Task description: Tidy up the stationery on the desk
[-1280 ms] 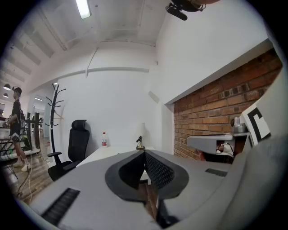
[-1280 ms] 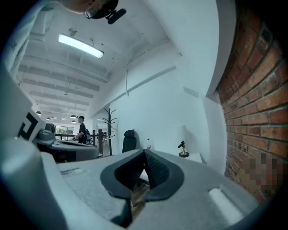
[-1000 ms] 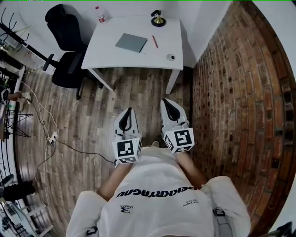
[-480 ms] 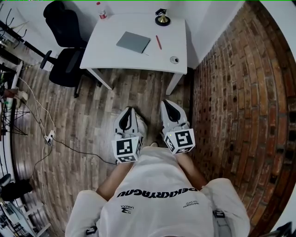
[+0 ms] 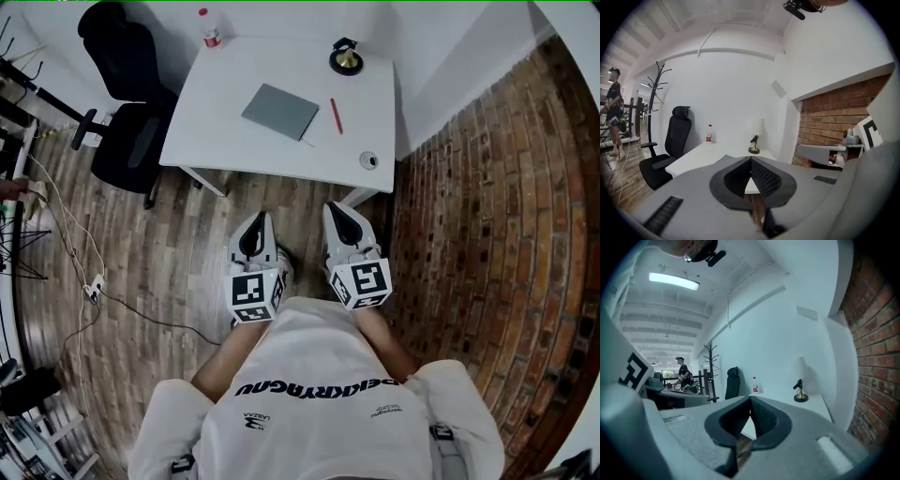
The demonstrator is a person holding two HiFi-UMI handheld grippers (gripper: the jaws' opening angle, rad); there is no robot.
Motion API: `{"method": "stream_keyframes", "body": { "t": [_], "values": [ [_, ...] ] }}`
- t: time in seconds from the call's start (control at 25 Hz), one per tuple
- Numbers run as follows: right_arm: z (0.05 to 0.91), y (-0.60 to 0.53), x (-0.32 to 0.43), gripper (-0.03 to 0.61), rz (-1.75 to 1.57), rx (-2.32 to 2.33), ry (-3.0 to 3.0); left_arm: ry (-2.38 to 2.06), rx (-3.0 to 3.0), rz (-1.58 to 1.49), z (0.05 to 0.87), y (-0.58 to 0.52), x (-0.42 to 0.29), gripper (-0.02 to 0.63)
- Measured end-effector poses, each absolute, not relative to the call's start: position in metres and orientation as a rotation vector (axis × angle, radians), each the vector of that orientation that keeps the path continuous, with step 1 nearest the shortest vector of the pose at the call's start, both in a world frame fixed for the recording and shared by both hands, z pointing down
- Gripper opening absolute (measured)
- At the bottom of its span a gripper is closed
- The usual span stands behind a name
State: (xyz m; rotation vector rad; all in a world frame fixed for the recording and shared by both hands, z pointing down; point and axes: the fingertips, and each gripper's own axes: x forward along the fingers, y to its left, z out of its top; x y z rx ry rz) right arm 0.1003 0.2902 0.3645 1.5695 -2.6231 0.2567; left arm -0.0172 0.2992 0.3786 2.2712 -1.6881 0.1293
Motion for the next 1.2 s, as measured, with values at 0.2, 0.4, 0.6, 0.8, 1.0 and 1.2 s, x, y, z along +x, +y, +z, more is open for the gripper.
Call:
{"method": "stream_keyframes", "body": {
  "t": [0.2, 0.4, 0.6, 0.8, 1.0, 1.2],
  "values": [
    [0.357, 0.212, 0.081, -0.002, 0.261, 1.587, -2.593, -1.642, 2.266, 0.12, 0.376, 0.22, -0.036, -0.002],
    [0.364, 0.137, 0.058, -0.002, 0.293, 1.597, -2.54, -1.556, 2.256, 0.124, 0.384, 0.145, -0.055, -0.002],
    [0.375, 0.079, 0.034, -0.002, 0.339, 1.592, -2.49, -1.476, 2.206, 0.128, 0.4, 0.089, -0.077, -0.002],
    [0.393, 0.042, 0.027, -0.002, 0.396, 1.588, -2.431, -1.412, 2.151, 0.128, 0.421, 0.05, -0.086, -0.002],
    [0.411, 0.014, 0.029, -0.002, 0.452, 1.555, -2.391, -1.391, 2.083, 0.131, 0.441, 0.031, -0.089, -0.002],
    [0.436, -0.013, 0.029, -0.002, 0.512, 1.464, -2.383, -1.376, 1.983, 0.135, 0.469, 0.015, -0.082, -0.002]
  ]
}}
